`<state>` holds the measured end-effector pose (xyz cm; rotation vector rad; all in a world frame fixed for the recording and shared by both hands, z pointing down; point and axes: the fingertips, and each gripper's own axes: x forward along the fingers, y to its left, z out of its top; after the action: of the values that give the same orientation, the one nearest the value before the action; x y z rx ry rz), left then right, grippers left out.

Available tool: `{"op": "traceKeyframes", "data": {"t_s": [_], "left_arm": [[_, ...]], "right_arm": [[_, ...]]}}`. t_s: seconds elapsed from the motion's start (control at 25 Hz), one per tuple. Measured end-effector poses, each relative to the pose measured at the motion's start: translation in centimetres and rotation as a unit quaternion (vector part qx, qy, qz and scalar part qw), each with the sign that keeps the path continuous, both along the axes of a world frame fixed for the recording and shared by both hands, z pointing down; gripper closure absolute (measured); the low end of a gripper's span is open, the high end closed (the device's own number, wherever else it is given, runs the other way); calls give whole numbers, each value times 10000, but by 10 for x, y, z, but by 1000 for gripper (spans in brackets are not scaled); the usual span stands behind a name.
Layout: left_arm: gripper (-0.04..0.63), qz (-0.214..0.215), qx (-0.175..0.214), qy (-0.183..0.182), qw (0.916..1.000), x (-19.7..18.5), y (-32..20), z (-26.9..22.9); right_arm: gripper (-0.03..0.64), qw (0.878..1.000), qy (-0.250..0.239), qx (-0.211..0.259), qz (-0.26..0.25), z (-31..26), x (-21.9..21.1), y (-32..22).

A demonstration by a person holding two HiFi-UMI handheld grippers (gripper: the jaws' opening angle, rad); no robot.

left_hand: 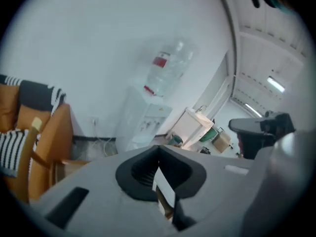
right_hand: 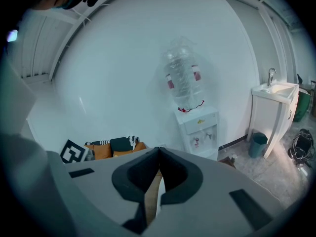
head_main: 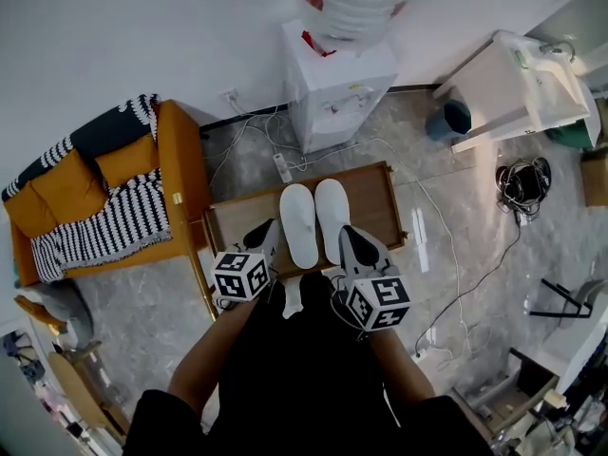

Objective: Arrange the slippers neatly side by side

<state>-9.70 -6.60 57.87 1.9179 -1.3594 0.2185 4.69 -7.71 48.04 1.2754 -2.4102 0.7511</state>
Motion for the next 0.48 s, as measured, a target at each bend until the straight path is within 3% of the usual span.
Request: {"op": "traceKeyframes", "data": {"t_s": [0.08,0.2,0.48], "left_arm": [[578,-11,585,-286,9979,-10,-2,-38],[578,-96,1363,-783,9875,-25,-1,-91],[578,-331,2740,-1644,9470,-37,28,-195]], "right_arm": [[604,10000,-12,68,31,-7,-2,3],[604,9998,-3,164,75,-16,-4,7],[604,9990,-104,413,128,-38,-11,23]]}}
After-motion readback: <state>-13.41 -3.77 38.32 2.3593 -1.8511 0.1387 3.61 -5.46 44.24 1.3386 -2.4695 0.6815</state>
